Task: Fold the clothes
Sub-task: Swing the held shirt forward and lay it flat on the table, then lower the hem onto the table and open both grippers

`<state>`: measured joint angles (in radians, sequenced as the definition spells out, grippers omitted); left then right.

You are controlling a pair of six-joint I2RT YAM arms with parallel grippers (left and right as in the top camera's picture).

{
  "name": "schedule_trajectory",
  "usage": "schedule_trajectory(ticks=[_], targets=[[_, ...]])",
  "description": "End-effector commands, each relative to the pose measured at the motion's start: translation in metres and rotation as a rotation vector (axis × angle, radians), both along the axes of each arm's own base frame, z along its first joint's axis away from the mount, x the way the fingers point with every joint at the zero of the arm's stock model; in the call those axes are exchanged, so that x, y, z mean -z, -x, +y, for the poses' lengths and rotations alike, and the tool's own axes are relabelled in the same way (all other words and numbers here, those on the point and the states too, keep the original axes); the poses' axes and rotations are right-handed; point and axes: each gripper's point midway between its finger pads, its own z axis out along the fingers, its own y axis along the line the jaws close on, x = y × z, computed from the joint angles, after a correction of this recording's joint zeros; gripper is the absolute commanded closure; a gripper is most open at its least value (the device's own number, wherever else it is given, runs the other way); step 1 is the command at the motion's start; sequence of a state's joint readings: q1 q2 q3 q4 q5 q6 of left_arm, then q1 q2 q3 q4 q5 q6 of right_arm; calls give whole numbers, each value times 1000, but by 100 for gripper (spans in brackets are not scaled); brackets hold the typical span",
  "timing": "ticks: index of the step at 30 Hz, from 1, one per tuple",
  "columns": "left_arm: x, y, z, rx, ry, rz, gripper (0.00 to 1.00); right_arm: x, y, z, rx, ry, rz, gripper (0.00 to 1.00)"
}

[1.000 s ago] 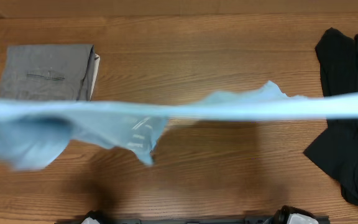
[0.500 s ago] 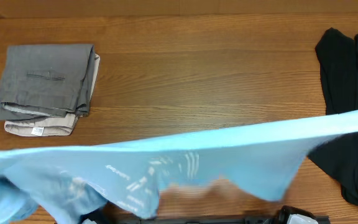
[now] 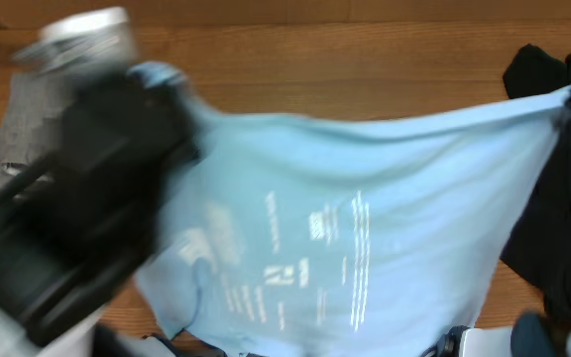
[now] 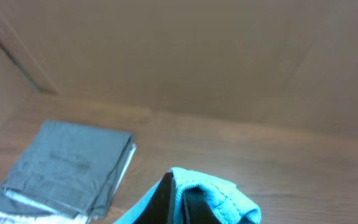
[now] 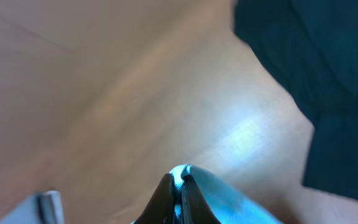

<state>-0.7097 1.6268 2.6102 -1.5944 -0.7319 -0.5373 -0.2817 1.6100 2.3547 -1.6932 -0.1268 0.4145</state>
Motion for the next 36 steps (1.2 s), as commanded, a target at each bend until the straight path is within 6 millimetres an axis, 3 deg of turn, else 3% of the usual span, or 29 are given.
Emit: schedule_trajectory(ticks=[1, 6, 10, 14, 21, 24, 31, 36], targets=[[45, -54, -14, -57, -17, 123, 96, 42, -24, -22, 49, 18, 136, 96], [110, -141, -16, 30, 105, 285, 96, 93, -69, -40, 39, 25, 237, 96], [143, -198, -10, 180, 232, 327, 96, 121, -100, -49, 18, 33, 252, 96], [190, -234, 9, 196, 264, 397, 96, 153, -127, -56, 13, 27, 278, 96], [304, -286, 11, 200, 178, 531, 96, 214, -185, -59, -32, 46, 268, 96], [342, -311, 15, 171, 159, 526, 96, 244, -214, -55, -54, 57, 243, 96], [384, -337, 19, 143, 138, 502, 96, 293, -265, -43, -90, 80, 169, 96], [385, -349, 33, 72, 83, 457, 96, 306, -288, -37, -100, 104, 109, 96]])
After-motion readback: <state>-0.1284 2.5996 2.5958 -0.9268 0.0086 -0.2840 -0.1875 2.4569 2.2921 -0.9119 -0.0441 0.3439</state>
